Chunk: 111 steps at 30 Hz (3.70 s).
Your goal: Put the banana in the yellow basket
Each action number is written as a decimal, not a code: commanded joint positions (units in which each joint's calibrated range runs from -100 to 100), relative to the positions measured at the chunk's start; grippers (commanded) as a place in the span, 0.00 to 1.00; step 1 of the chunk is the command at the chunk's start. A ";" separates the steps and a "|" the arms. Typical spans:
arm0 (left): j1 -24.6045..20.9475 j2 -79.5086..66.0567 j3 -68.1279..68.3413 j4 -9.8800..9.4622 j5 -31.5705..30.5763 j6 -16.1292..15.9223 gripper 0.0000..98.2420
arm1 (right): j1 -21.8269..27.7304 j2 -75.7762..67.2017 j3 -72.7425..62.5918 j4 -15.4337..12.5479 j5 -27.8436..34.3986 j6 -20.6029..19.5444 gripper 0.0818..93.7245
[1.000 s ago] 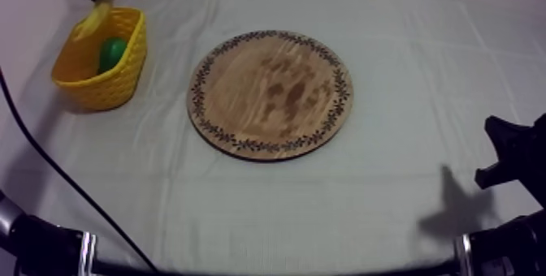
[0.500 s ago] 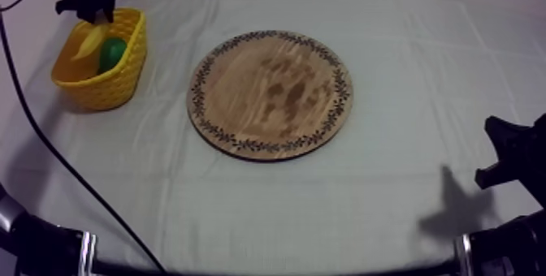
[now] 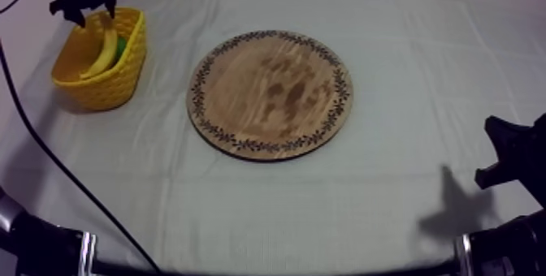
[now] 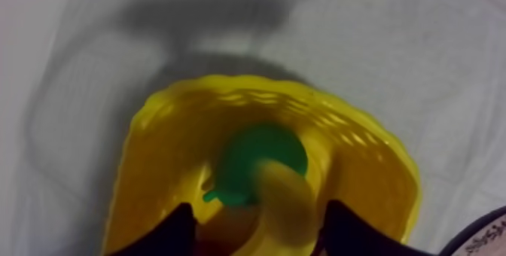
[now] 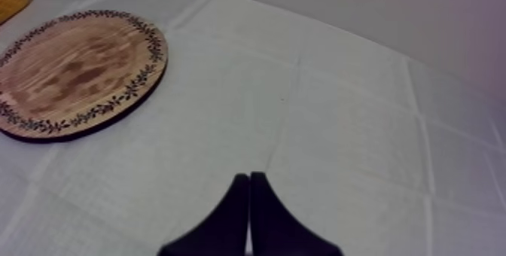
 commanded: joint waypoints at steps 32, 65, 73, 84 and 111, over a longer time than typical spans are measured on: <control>-0.33 -41.08 12.18 4.53 -13.83 -3.48 0.05 | 0.00 0.00 -0.03 0.01 0.03 0.00 0.00; -1.12 -112.07 85.86 6.17 -43.52 -6.89 0.00 | 0.00 0.00 -0.03 0.01 0.03 -0.01 0.00; -0.86 -120.59 99.56 6.31 -48.04 -7.44 0.00 | 0.00 0.00 -0.03 0.01 0.03 0.00 0.00; -0.89 -126.89 107.31 8.01 -48.01 -9.97 0.00 | 0.00 0.00 -0.03 0.01 0.03 0.00 0.00; -0.26 -128.50 108.78 12.43 -44.64 -14.65 0.00 | 0.00 0.00 -0.03 0.01 0.03 0.00 0.00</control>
